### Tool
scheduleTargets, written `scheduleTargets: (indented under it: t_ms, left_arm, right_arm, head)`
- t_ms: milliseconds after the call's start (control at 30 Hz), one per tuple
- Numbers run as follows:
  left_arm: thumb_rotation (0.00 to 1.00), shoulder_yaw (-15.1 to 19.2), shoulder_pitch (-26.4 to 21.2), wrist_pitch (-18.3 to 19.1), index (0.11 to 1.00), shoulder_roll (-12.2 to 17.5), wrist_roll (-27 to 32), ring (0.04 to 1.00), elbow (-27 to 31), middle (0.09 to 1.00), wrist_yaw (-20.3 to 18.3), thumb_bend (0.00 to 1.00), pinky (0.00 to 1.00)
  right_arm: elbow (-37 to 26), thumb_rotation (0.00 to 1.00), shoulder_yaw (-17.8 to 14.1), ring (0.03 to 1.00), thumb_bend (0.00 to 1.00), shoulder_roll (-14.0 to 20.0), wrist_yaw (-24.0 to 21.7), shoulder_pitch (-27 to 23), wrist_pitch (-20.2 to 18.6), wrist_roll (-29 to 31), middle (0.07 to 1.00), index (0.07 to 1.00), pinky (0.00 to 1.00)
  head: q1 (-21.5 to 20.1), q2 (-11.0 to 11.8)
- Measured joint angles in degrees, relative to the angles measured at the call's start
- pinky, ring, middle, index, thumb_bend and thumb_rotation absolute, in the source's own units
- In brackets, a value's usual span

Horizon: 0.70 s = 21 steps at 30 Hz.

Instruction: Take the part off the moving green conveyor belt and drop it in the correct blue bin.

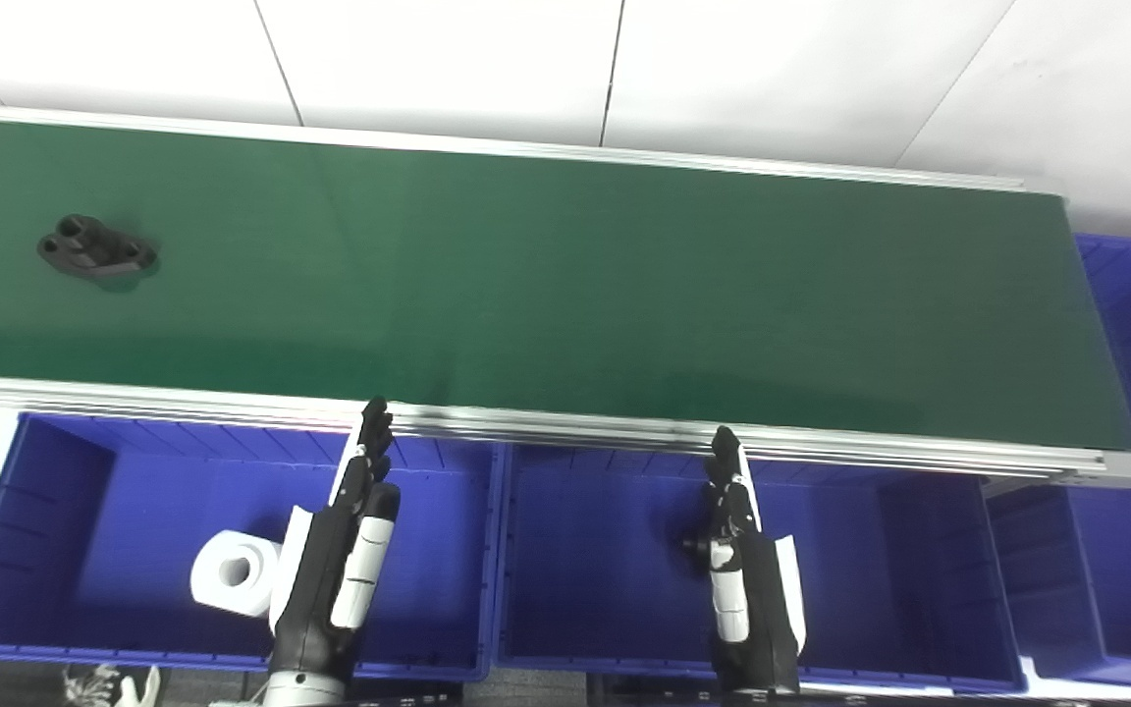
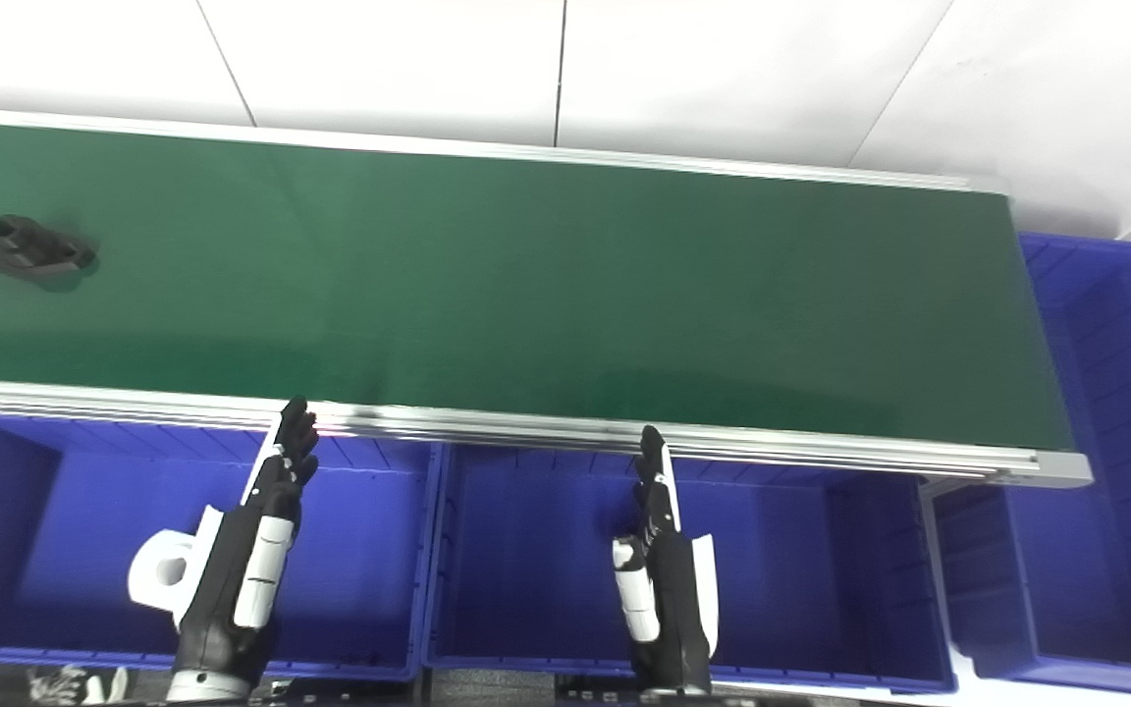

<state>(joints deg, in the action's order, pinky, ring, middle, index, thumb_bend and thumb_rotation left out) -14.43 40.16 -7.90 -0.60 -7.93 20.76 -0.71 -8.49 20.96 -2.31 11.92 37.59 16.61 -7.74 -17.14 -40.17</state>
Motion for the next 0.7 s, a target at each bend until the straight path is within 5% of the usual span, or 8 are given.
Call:
scheduleTargets:
  t_ms: [700]
  left_arm:
    - [1.00, -0.33, 0.38, -0.12, 1.000, -0.62, -0.98, 1.000, -1.40, 1.000, 0.42, 0.60, 1.00]
  right_arm:
    - [0.59, 0.97, -0.11, 1.000, 0.98, 0.03, -1.58, -0.03, 0.02, 1.25, 1.000, 1.000, 1.00]
  head:
    - [0.53, 0.79]
